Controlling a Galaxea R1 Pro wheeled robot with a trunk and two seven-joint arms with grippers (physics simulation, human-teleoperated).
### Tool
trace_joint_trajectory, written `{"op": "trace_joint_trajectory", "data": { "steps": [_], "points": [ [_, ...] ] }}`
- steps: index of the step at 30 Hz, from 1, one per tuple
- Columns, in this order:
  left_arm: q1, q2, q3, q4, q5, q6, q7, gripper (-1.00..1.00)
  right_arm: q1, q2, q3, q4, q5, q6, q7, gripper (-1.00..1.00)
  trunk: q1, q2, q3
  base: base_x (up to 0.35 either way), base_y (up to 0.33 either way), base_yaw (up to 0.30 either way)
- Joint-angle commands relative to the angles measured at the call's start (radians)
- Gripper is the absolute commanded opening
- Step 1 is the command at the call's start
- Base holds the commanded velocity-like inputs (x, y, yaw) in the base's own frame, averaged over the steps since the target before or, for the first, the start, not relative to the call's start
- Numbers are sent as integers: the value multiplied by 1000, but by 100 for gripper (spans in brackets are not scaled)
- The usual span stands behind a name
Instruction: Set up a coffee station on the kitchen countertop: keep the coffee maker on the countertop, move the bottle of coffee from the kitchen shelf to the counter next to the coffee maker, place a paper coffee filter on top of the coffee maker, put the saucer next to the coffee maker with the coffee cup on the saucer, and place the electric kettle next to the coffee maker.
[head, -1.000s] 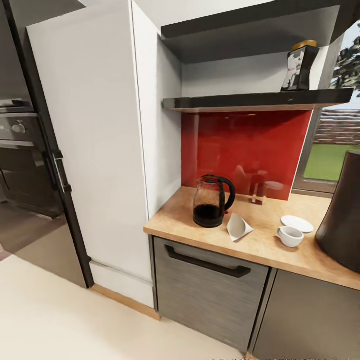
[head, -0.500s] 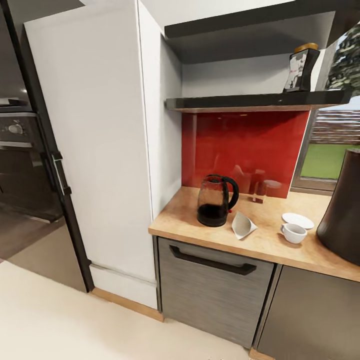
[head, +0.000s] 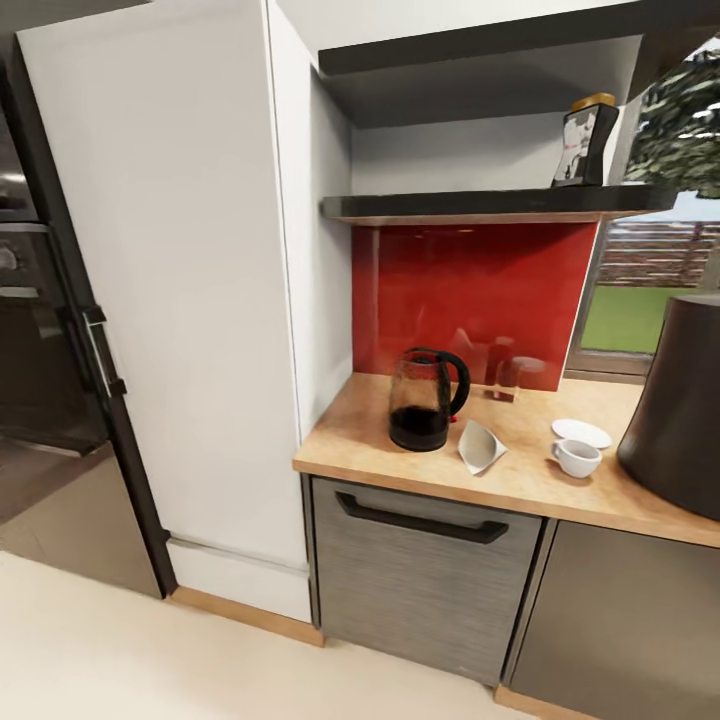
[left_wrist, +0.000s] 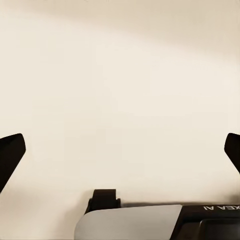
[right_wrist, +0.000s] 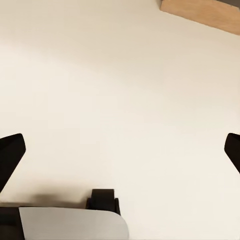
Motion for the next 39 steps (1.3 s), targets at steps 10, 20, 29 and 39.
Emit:
{"op": "trace_joint_trajectory", "data": {
  "steps": [10, 20, 29, 39],
  "points": [
    [0, 0, 1, -1, -1, 0, 0, 100, 0, -1, 1, 0, 3, 1, 0, 100, 0, -1, -1, 0, 221, -62],
    [0, 0, 1, -1, -1, -1, 0, 100, 0, -1, 1, 0, 3, 1, 0, 100, 0, -1, -1, 0, 24, -230],
    [0, 0, 1, -1, -1, -1, 0, 100, 0, -1, 1, 0, 3, 1, 0, 100, 0, -1, -1, 0, 1, -253],
    [0, 0, 1, -1, -1, 0, 0, 100, 0, -1, 1, 0, 3, 1, 0, 100, 0, -1, -1, 0, 3, -251]
  ]
}}
